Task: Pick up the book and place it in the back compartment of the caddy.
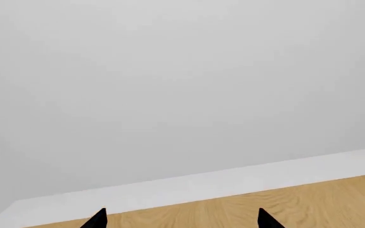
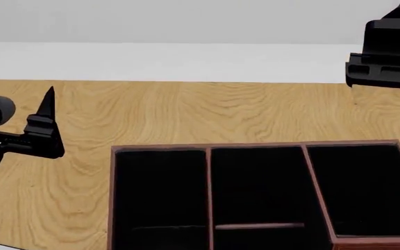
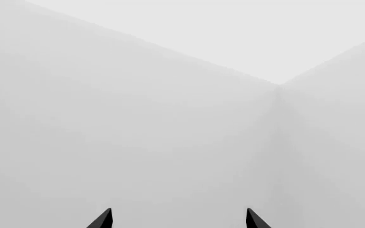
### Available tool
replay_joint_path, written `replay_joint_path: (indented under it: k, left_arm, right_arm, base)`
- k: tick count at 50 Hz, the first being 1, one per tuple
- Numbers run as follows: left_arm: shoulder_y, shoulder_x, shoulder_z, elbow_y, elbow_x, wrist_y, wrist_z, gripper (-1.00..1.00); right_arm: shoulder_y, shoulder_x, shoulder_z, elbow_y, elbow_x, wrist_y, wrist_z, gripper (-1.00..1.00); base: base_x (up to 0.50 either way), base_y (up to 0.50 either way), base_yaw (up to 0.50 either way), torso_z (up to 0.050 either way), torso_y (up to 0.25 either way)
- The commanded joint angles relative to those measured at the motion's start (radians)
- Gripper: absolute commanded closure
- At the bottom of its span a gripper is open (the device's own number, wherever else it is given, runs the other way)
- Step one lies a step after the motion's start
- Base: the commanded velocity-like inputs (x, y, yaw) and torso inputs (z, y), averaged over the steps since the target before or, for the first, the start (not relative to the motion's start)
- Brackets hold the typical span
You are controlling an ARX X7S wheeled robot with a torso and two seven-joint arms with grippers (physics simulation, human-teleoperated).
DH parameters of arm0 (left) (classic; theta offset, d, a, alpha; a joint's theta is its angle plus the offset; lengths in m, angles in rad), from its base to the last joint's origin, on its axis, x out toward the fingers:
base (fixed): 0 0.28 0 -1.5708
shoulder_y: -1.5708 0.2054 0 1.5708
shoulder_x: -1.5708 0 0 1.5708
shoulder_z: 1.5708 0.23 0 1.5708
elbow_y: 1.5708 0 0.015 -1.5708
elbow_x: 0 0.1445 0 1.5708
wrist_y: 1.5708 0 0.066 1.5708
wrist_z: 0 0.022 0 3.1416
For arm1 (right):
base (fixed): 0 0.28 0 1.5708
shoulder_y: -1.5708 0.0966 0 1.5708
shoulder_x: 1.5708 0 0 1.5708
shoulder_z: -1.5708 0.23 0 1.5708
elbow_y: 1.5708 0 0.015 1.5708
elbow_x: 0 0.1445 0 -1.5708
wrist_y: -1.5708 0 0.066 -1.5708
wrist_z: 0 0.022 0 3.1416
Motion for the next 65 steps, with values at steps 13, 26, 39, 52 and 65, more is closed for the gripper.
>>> replay_joint_path:
  k: [13, 26, 39, 52, 65]
  left_arm:
    - [0.003, -0.001, 0.007, 0.006, -0.008, -0.002, -0.005, -1.0]
    - [0.006, -0.005, 0.002, 0.01, -0.014, -0.005, -0.011, -1.0]
    - [0.003, -0.008, 0.003, 0.006, -0.017, -0.005, -0.013, -1.0]
    - [-0.009, -0.003, -0.004, 0.001, -0.026, -0.025, -0.029, -1.0]
    - [-0.018, 0.004, -0.015, 0.007, -0.048, -0.06, -0.044, -1.0]
  right_arm:
    - [0.001, 0.006, 0.022, -0.022, 0.02, 0.013, 0.007, -1.0]
    - [0.009, 0.008, 0.015, -0.021, 0.027, 0.016, 0.014, -1.0]
    - [0.022, 0.011, 0.004, -0.017, 0.035, 0.02, 0.021, -1.0]
    - [0.021, 0.014, 0.008, -0.016, 0.042, 0.016, 0.025, -1.0]
    - [0.005, 0.017, 0.017, -0.015, 0.048, 0.004, 0.028, -1.0]
  base:
    - [0.0, 0.0, 0.0, 0.0, -0.078]
    - [0.0, 0.0, 0.0, 0.0, -0.166]
    - [0.0, 0.0, 0.0, 0.0, -0.165]
    - [0.0, 0.0, 0.0, 0.0, -0.052]
    - [0.0, 0.0, 0.0, 0.0, 0.0]
